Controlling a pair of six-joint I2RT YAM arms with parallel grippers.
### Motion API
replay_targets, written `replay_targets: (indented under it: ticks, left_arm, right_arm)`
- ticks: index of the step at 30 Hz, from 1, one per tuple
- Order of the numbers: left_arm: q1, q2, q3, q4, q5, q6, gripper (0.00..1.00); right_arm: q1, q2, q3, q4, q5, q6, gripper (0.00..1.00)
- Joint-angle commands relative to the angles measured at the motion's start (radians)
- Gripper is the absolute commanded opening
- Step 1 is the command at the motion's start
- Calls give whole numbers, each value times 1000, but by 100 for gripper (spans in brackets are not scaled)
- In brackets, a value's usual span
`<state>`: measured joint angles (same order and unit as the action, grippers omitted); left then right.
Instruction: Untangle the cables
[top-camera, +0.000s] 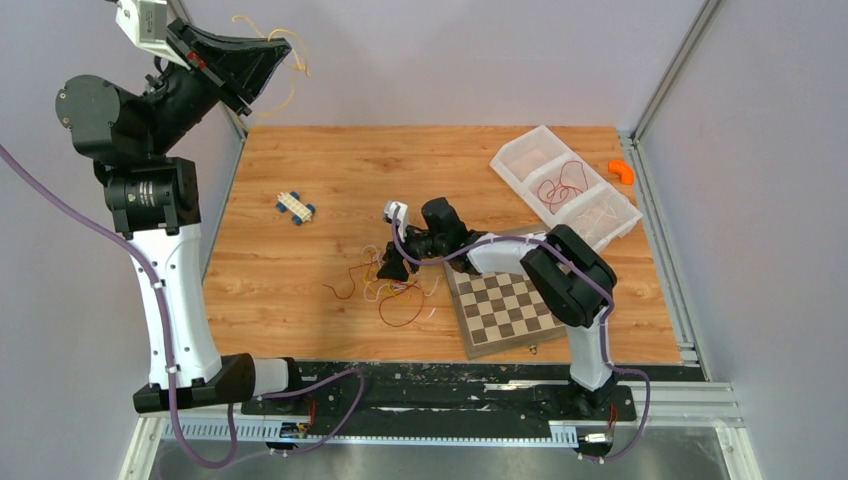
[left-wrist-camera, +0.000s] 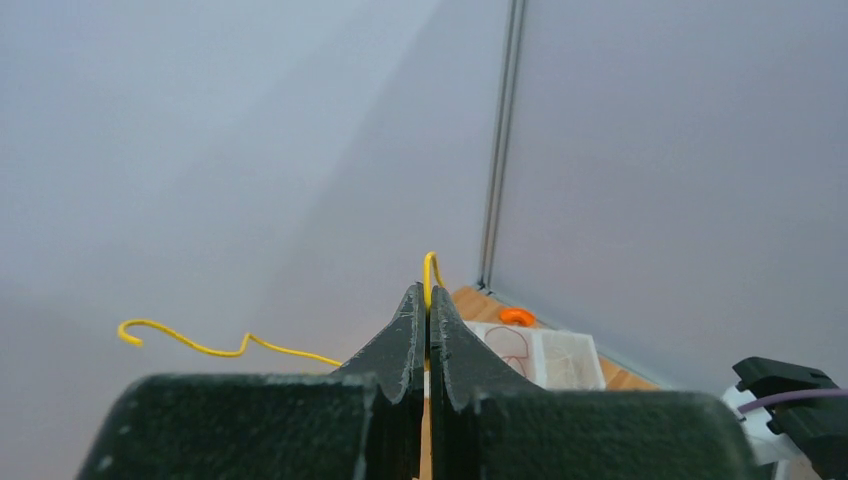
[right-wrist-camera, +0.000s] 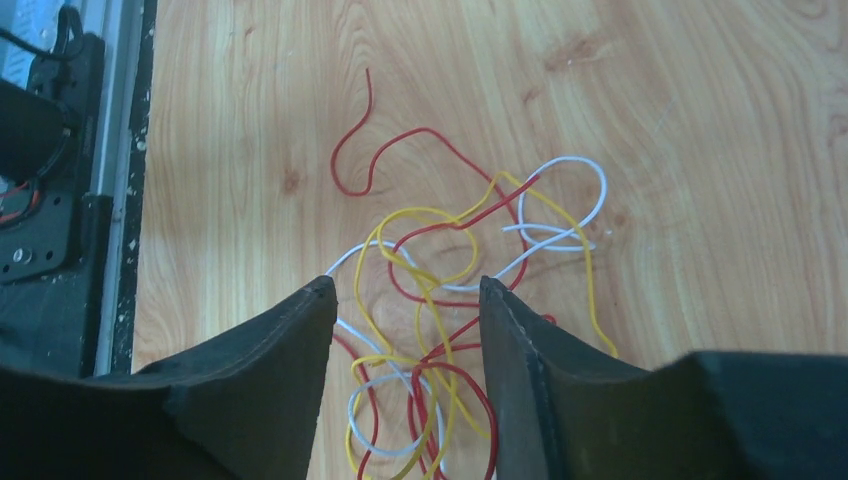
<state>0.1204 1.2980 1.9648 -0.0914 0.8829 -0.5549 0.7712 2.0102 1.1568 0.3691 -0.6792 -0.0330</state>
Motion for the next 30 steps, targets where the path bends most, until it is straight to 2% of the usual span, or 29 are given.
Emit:
replay_targets:
  ticks: [1,8,12,17,21,23,26,30]
  left_arm:
    - [10,10,29,6,7,16,0]
    - [8,-43,-208,37,86,-23,0]
    - [2,-65,-335,137,127,-137,0]
    - [-55,-43,-385,113,178,-151,0]
    - [-107,-36,-431,96,219,-121,0]
    - [-140,-34,-438,76,248,-99,0]
    - [-184,-21,-435,9,277,-48,0]
    - [-223,-11,-440,2,259,-47,0]
  right_arm:
    - [-20,-106,75,-123,-75,-39,61]
    - [-105,-278,318,-346,-135,-37,91]
    - [-118,-364,421,-426,-131,-51,100]
    - [-118,-443,459,-438,-160,-66,100]
    - [-118,-425,517,-442,-144,-78,99]
    - [-118,-394,556,-441,-129,-73,94]
    - [-118,-358,607,-444,-122,-38,80]
    - [-116,-348,626,-440,-134,9,77]
